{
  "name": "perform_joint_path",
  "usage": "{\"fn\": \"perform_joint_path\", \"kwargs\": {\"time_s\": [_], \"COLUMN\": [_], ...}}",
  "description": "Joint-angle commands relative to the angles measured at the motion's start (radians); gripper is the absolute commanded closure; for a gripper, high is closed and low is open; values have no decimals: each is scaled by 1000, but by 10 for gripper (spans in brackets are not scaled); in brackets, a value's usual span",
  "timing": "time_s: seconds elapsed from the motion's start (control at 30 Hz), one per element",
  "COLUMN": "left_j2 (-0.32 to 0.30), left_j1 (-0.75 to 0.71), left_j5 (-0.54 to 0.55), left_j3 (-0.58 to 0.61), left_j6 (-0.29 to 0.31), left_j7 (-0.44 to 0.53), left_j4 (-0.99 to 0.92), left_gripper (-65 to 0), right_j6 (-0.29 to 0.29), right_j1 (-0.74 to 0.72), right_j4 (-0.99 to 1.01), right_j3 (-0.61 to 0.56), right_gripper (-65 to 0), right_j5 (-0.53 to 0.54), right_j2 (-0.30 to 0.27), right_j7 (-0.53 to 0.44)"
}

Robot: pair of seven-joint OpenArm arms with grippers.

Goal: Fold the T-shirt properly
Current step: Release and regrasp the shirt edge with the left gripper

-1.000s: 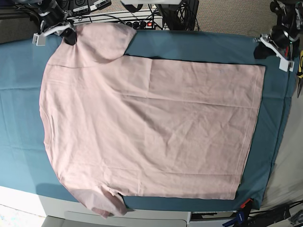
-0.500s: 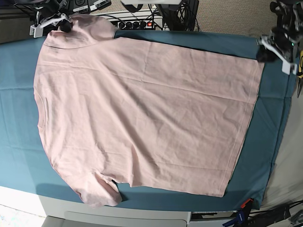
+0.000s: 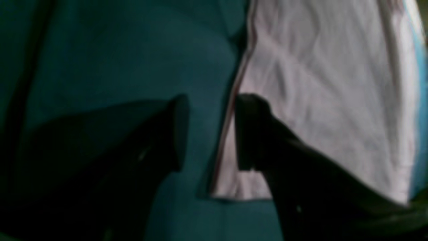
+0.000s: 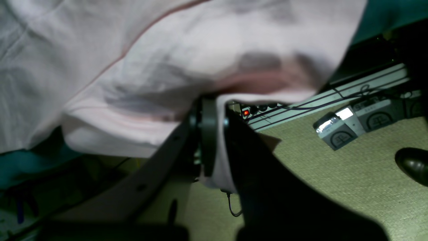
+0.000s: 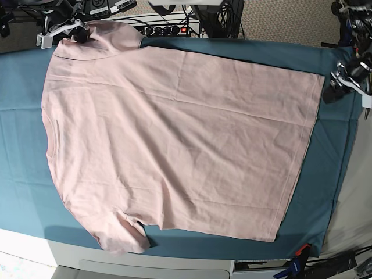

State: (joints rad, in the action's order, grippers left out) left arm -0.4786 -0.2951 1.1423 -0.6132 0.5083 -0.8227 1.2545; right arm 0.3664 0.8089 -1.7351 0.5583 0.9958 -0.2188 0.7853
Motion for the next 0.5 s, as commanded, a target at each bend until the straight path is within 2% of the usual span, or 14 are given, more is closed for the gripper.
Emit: {"fn": "perform_joint_path", "kwargs": {"time_s": [0.0, 0.1, 0.23, 0.47], "left_j2": [24, 24, 24, 22], "left_j1": [-32, -43, -43, -43], "left_j5": [-15, 15, -5, -177], "left_j3": [15, 15, 15, 15], "left_j6": [-35, -5, 6, -85], "left_j7": [-143, -174, -185, -188], "left_j4": [-35, -40, -21, 122], "left_gripper": [-243, -243, -240, -213], "right_j6": [12, 12, 12, 12], "right_j1": [8, 8, 8, 8], "right_j4": [-13, -13, -13, -13], "right_j3": [8, 8, 8, 8], "right_gripper": [0, 0, 0, 0], "right_j5": [18, 17, 17, 17], "right_j2": [-14, -14, -14, -14], "right_j7": [-14, -14, -14, -14]}}
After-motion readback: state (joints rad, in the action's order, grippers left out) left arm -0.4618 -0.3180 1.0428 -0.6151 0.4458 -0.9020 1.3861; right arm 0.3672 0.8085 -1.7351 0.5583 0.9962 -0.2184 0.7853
